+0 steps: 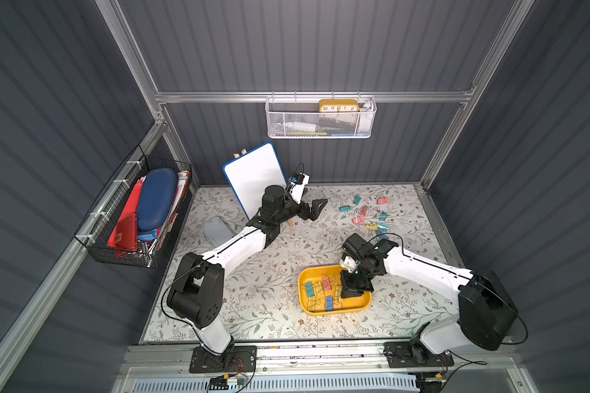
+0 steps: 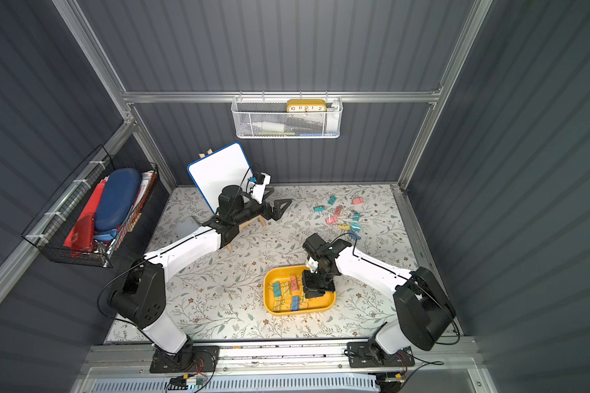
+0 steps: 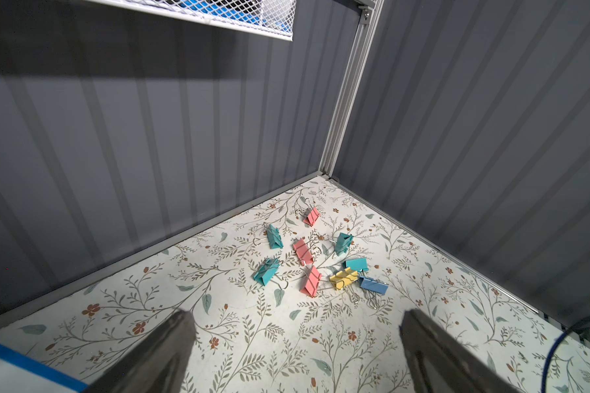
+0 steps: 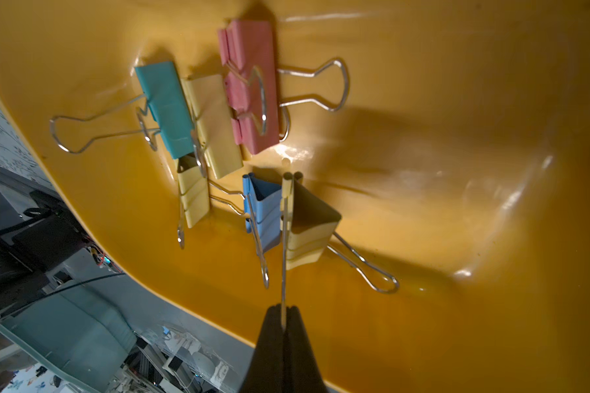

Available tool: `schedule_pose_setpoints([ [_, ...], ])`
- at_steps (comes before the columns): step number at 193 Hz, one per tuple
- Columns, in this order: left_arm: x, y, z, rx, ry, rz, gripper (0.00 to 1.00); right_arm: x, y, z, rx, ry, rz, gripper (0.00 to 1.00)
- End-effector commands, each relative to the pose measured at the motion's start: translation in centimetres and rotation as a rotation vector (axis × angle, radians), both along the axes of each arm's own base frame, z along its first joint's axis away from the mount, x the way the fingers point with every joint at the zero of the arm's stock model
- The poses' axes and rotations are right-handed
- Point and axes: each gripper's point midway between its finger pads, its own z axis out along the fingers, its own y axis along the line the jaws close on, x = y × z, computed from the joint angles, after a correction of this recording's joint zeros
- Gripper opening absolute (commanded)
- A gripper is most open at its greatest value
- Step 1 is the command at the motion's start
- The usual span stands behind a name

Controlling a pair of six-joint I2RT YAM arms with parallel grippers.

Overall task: Put the binder clips in the storage box
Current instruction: Place the binder clip in the storage box, then pick up the binder clip at the center of the board.

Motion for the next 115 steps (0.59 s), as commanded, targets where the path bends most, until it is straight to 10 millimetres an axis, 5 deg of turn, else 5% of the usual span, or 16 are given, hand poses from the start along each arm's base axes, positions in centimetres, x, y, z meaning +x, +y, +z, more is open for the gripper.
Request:
schedule_pose_setpoints([
  [1, -0.2, -0.9, 2.2, -0.06, -0.035, -0.047, 0.99, -0.9, 0.8, 0.1, 0.022, -0.005, 0.075, 0.03],
  [19, 0.2, -1.2, 2.2, -0.091, -0.008, -0.044, 0.89, 0.8, -0.1, 1.8, -0.018, -0.13, 0.068, 0.18],
  [46, 1.3, -2.5, 2.6, -0.177, 0.031, -0.052, 0.73, 5.4, -3.2, 7.5, -0.032, -0.431, -0.064, 0.41],
  [66, 2.4, -5.9, 2.4, -0.204, 0.075, -0.077, 0.69, 8.9, -8.9, 11.6, -0.05, -0.622, -0.338, 0.48],
  [78, 3.3, -8.6, 0.1, -0.179, 0.149, -0.083, 0.69, 10.1, -14.3, 13.3, -0.13, -0.709, -0.589, 0.6],
  [89, 4.4, -10.8, -1.7, -0.179, 0.247, -0.074, 0.68, 10.5, -17.7, 14.4, -0.16, -0.764, -0.754, 0.61],
  [115, 5.2, -14.5, -5.6, -0.28, 0.48, -0.098, 0.61, 10.7, -20.9, 15.5, -0.169, -0.816, -0.929, 0.6],
])
